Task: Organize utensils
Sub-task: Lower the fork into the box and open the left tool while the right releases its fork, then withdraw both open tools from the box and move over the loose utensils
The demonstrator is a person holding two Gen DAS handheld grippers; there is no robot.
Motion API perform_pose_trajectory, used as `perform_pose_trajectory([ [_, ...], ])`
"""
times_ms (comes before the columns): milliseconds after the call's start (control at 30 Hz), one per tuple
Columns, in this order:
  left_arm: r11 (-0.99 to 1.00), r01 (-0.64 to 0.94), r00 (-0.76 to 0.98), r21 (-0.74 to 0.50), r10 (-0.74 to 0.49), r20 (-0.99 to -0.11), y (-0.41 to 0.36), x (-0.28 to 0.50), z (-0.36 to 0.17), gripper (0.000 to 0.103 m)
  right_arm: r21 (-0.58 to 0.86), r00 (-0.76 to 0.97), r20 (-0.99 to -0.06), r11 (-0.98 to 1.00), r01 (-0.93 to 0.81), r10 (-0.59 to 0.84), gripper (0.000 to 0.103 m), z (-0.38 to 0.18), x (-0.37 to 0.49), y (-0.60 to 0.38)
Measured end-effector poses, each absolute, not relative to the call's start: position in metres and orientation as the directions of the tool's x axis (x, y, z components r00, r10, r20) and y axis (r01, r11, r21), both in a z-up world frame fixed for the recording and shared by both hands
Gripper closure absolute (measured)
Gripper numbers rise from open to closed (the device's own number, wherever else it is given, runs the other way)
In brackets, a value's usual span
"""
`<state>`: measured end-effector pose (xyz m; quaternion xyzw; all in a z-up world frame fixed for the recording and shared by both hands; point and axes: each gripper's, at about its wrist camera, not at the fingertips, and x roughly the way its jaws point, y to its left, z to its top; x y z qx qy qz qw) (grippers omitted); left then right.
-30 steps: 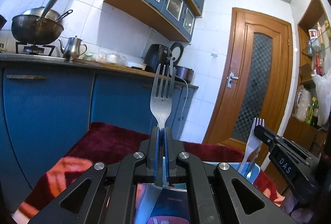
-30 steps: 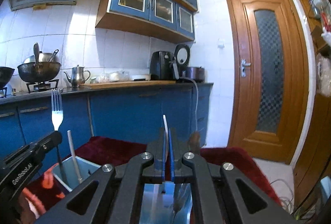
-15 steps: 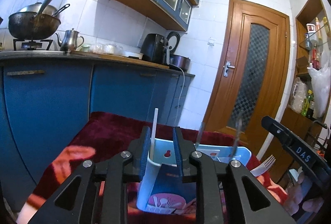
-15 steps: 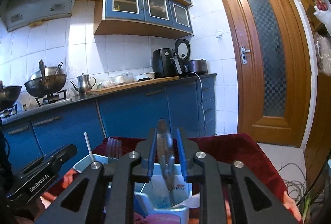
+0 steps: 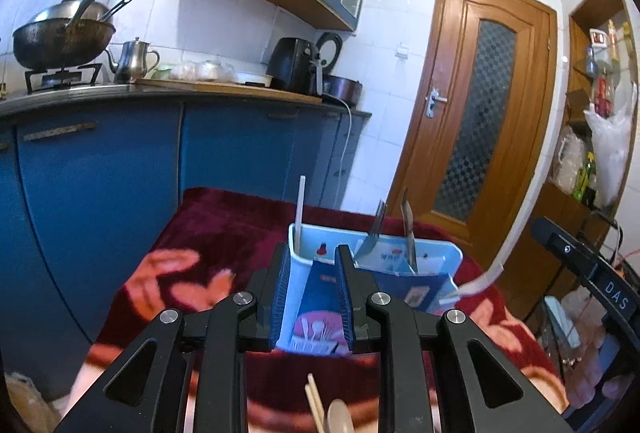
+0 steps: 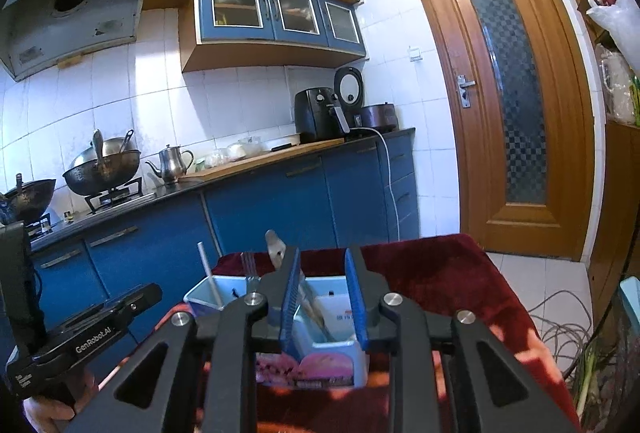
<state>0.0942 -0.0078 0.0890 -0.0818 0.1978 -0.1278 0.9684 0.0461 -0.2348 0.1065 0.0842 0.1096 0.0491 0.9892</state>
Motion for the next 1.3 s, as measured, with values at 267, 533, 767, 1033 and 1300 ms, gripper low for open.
perform_pose_trajectory([
  [267, 0.953, 0.233, 0.854, -0.194, -0.296, -0.428, -0.006, 0.072, 0.085, 0.080, 0.164, 0.961, -0.249, 0.983, -0.081, 0.121, 0.077, 0.105, 0.017, -0.228],
  [533, 0.953, 0.246, 0.814, -0.179, -0.303, -0.495, -0.010, 0.058, 0.069, 0.080, 0.170, 0.945, -0.308, 0.984, -0.061, 0.112, 0.074, 0.089, -0.002, -0.228],
  [767, 0.951, 0.256, 0.775, -0.174, -0.310, -0.551, -0.016, 0.055, 0.051, 0.080, 0.203, 0.922, -0.372, 0.979, -0.030, 0.105, 0.073, 0.069, -0.008, -0.235],
  [1033, 0.946, 0.275, 0.722, -0.173, -0.322, -0.612, -0.027, 0.060, 0.030, 0.080, 0.244, 0.907, -0.408, 0.970, 0.002, 0.101, 0.073, 0.053, -0.015, -0.246],
  [1300, 0.944, 0.293, 0.676, -0.151, -0.317, -0.666, -0.043, 0.067, 0.011, 0.080, 0.274, 0.891, -0.443, 0.961, 0.029, 0.099, 0.073, 0.039, -0.014, -0.258],
])
